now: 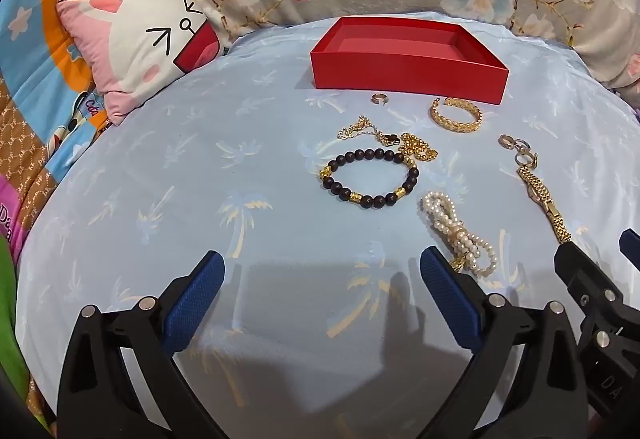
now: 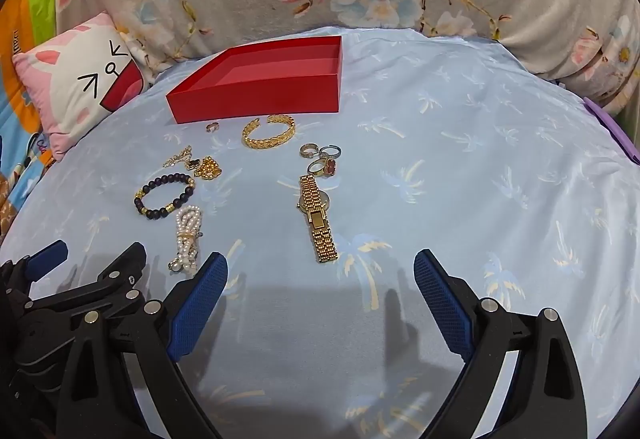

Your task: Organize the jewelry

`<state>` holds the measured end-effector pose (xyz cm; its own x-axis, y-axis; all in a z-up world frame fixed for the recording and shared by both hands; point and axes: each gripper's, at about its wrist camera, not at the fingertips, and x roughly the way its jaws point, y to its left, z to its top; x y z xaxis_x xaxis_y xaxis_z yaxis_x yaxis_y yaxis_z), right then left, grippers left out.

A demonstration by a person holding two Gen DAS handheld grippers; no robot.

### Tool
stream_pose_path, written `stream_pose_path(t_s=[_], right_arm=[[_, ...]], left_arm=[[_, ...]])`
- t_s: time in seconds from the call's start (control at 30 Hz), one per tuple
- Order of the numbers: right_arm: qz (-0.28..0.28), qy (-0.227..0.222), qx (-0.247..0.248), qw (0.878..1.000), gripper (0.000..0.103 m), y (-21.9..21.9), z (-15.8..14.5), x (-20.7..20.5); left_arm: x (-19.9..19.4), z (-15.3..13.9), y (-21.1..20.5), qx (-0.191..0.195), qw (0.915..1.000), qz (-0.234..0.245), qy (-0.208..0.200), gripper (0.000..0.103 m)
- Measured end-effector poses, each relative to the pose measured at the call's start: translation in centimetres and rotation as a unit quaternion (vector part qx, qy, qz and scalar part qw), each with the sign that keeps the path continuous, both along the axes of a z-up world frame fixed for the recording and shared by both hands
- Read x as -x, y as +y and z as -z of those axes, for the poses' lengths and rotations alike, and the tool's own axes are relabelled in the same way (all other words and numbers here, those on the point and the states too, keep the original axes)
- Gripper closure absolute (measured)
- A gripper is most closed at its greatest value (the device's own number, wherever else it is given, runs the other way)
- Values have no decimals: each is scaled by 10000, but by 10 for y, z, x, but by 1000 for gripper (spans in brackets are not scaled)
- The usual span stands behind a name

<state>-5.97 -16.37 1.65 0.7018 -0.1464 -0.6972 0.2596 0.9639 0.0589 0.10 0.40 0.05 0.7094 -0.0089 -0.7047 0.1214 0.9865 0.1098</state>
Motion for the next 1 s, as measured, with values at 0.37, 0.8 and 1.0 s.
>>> stream_pose_path(t_s=[0.37,0.8,1.0], right_arm=[[0,3,-10,10000,11,0,1,0],[1,11,-16,10000,11,-1,1,-1],[2,11,-21,10000,11,-1,1,-1]], left_arm=[[2,-2,-3,-18,10000,-15,-47,7],[2,-2,-3,-12,10000,-10,-44,7],[2,-2,-3,-10,10000,-8,-34,7]])
